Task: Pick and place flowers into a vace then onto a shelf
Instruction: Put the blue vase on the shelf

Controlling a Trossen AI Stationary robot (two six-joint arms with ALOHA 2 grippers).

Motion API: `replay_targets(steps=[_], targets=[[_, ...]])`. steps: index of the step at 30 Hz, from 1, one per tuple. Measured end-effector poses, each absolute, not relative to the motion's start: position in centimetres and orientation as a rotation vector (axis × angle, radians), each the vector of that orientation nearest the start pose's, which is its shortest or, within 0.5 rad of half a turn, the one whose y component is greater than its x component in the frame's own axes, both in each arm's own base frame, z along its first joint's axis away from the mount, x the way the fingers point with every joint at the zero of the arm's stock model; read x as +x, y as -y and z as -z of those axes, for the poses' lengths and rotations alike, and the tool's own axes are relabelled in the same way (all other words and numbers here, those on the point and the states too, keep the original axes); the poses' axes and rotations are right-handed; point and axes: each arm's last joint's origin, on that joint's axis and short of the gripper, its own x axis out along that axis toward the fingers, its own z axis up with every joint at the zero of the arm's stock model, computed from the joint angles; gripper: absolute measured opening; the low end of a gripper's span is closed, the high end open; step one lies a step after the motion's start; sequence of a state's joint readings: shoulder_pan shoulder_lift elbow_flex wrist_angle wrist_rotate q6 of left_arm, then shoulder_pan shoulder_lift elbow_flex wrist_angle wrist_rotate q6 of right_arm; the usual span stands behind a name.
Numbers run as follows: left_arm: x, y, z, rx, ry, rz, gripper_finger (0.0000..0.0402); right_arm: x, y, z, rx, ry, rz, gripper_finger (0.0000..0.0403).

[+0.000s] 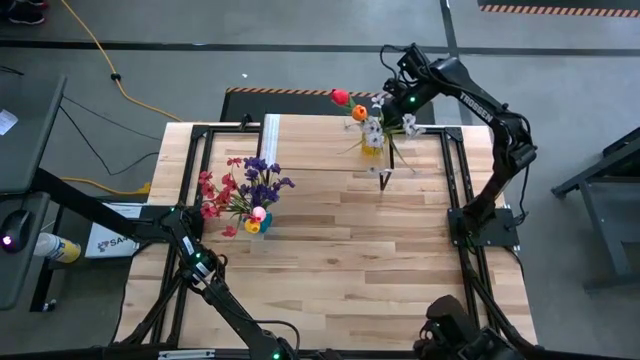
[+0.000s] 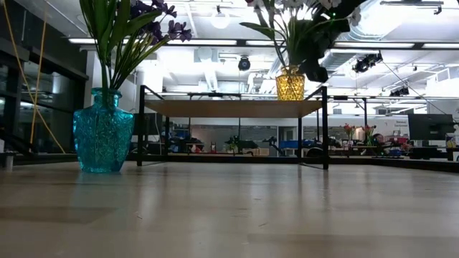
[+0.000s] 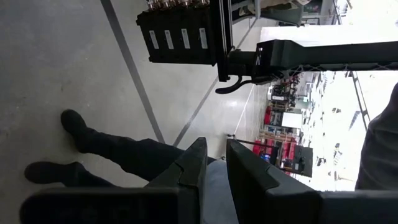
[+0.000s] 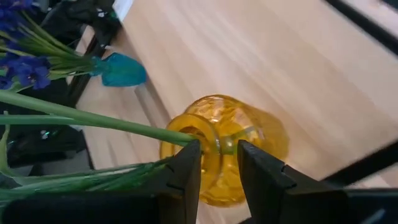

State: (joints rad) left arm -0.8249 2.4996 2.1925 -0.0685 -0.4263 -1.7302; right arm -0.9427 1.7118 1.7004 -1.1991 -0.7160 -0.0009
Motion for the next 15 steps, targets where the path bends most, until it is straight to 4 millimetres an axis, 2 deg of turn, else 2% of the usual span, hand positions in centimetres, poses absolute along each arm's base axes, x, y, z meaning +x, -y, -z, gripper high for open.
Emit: replay_targets(steps=[15], targets=[[39.6, 41.1, -21.0, -1.470, -0.547, 0.024, 0.0095, 17.7, 25.5, -37.1, 0.814, -0.715, 0.302, 0.0098]])
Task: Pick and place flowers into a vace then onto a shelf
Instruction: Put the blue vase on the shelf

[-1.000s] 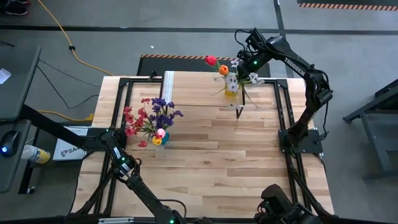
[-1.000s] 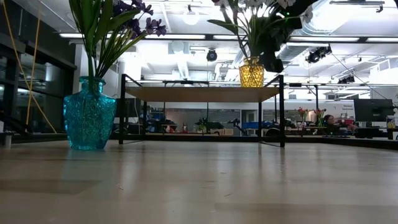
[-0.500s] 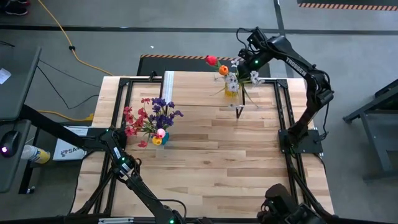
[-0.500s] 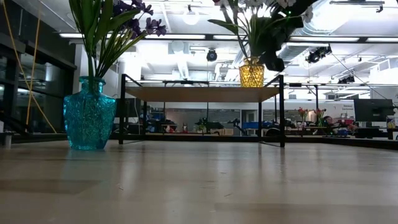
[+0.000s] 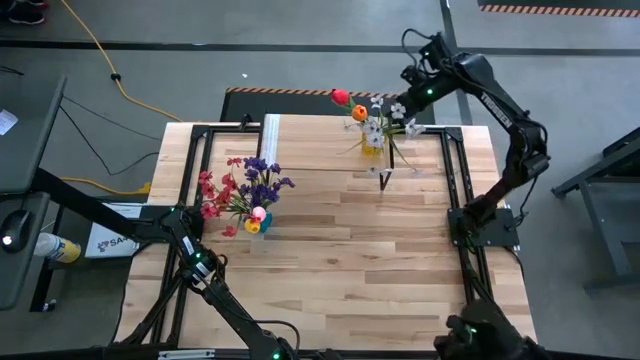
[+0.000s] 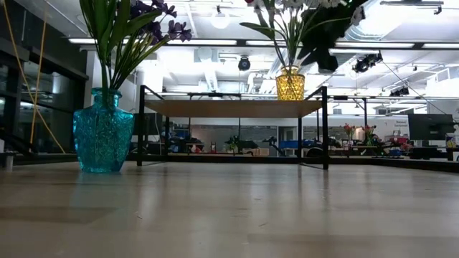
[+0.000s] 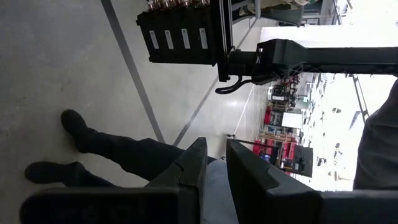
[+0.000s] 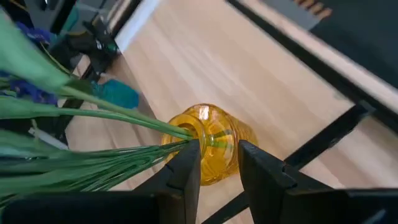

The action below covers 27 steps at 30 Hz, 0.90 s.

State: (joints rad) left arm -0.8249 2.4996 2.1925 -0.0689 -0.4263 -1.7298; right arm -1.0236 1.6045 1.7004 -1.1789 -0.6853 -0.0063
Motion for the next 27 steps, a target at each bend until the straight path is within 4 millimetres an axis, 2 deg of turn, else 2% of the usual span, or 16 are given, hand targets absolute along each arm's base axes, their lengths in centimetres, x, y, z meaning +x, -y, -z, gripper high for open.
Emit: replay_targets(steps=[6, 12, 19, 27], targets=[[39.6, 41.1, -21.0, -1.473, -0.547, 0.023, 0.0095, 16.0, 23.6, -39.9, 0.703, -0.634, 0.352, 0.0099], [39.6, 41.1, -21.0, -1.477, -0.561, 0.032, 0.0095, 13.8, 20.6, -43.8, 0.450, -0.545, 0.524, 0.0099], [39.5, 41.2, -21.0, -1.480, -0.571, 0.038, 0.0095, 10.6, 16.3, -48.2, 0.150, -0.376, 0.736, 0.0099], [38.9, 41.7, -21.0, -1.504, -0.567, 0.028, 0.0095, 7.3, 10.9, -52.4, -0.098, -0.101, 0.792, 0.0099]])
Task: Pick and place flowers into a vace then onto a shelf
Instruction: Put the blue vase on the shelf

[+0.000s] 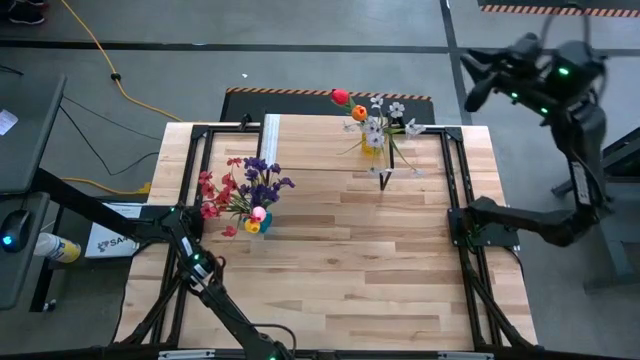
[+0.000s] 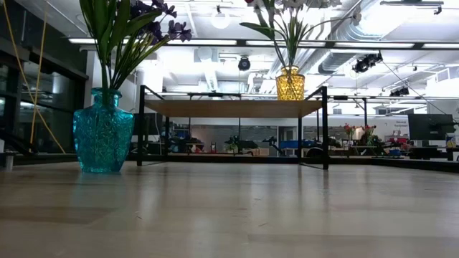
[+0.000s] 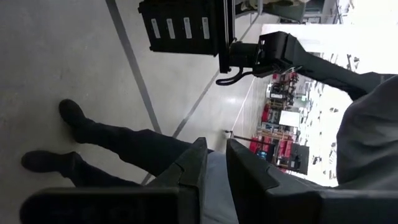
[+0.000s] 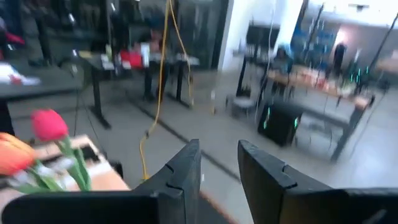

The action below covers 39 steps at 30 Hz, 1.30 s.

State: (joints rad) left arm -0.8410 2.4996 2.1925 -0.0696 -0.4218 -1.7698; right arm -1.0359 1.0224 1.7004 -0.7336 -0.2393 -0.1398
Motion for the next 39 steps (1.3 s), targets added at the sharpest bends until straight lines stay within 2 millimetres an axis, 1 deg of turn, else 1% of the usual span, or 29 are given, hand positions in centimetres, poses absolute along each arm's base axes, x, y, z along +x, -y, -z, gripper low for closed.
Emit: replay_targets(steps=[5, 9, 14, 18, 20, 22, 25, 27, 30, 33, 35, 39], targets=[[38.5, 42.1, -21.0, -1.510, -0.530, -0.004, 0.0095, 6.1, 8.0, -53.3, -0.150, -0.017, 0.701, 0.0099], [38.1, 42.2, -20.9, -1.497, -0.476, -0.046, 0.0095, 5.5, 6.2, -53.6, -0.130, 0.035, 0.592, 0.0099], [37.5, 42.3, -20.8, -1.473, -0.359, -0.124, 0.0094, 4.8, 3.9, -53.8, -0.096, 0.089, 0.372, 0.0099], [37.6, 42.0, -21.1, -1.436, -0.249, -0.182, 0.0094, 4.0, 2.0, -53.8, -0.089, 0.115, 0.189, 0.0099], [37.5, 41.7, -21.8, -1.368, -0.185, -0.208, 0.0094, 3.5, 1.1, -53.9, -0.085, 0.125, 0.116, 0.0099], [37.3, 41.2, -23.4, -1.282, -0.128, -0.223, 0.0094, 2.9, 0.2, -53.9, -0.083, 0.136, 0.049, 0.0099], [36.6, 40.3, -26.1, -1.162, -0.090, -0.254, 0.0094, 2.0, -1.1, -53.8, -0.079, 0.148, -0.041, 0.0099], [35.8, 39.5, -27.5, -1.073, -0.102, -0.290, 0.0094, 1.4, -2.0, -53.8, -0.082, 0.157, -0.087, 0.0099], [34.4, 38.1, -29.1, -0.947, -0.169, -0.342, 0.0094, 0.3, -3.3, -53.8, -0.095, 0.180, -0.147, 0.0099], [32.7, 36.2, -30.7, -0.881, -0.268, -0.396, 0.0094, -0.8, -4.7, -53.8, -0.106, 0.204, -0.194, 0.0099], [31.5, 34.9, -31.0, -0.847, -0.374, -0.444, 0.0094, -1.5, -5.6, -53.7, -0.104, 0.217, -0.223, 0.0099], [29.3, 32.6, -30.7, -0.801, -0.620, -0.594, 0.0094, -2.6, -7.0, -53.6, -0.078, 0.238, -0.261, 0.0099]])
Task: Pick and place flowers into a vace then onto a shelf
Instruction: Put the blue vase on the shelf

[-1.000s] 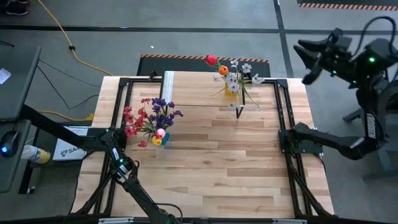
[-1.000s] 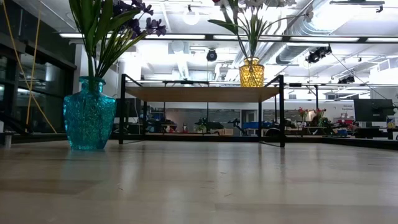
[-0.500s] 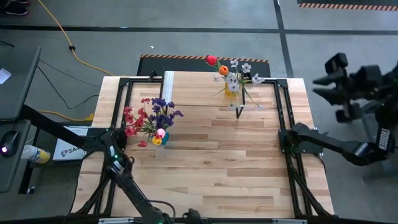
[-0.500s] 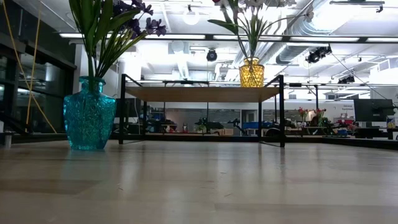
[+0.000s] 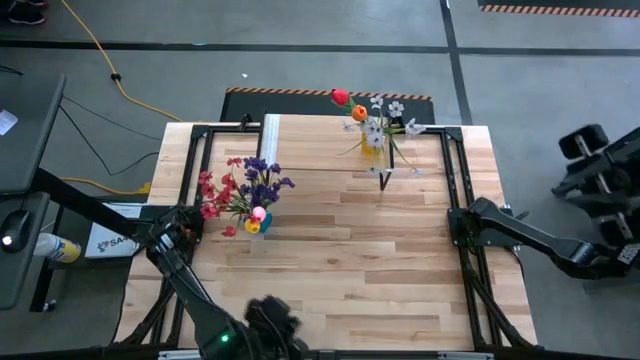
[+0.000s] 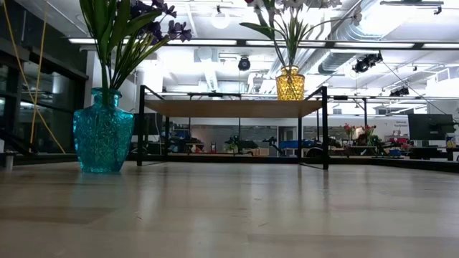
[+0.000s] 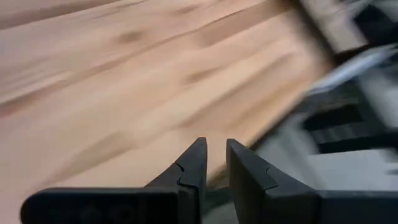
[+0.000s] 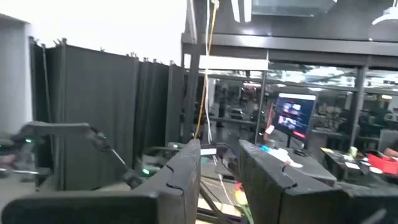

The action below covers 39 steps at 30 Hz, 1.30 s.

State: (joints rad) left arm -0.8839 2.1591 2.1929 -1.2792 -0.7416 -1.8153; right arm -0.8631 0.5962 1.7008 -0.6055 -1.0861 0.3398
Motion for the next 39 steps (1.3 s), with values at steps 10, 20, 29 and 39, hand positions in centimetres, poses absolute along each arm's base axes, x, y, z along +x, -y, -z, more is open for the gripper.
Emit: replay_targets(steps=[10, 20, 29, 39], targets=[[26.0, 31.7, -27.8, -0.609, -0.838, -0.793, 0.0094, -4.7, -9.5, -53.7, -0.112, 0.312, -0.289, 0.0099], [25.0, 30.4, -22.5, -0.564, -0.790, -1.005, 0.0094, -4.7, -10.0, -53.5, -0.167, 0.319, -0.249, 0.0099], [26.2, 27.7, -20.2, -0.539, -0.764, -1.145, 0.0094, -4.4, -10.0, -53.4, -0.228, 0.328, -0.197, 0.0099], [28.6, 24.1, -22.4, -0.269, -0.945, -1.007, 0.0094, -4.4, -9.9, -53.5, -0.254, 0.339, -0.171, 0.0099]])
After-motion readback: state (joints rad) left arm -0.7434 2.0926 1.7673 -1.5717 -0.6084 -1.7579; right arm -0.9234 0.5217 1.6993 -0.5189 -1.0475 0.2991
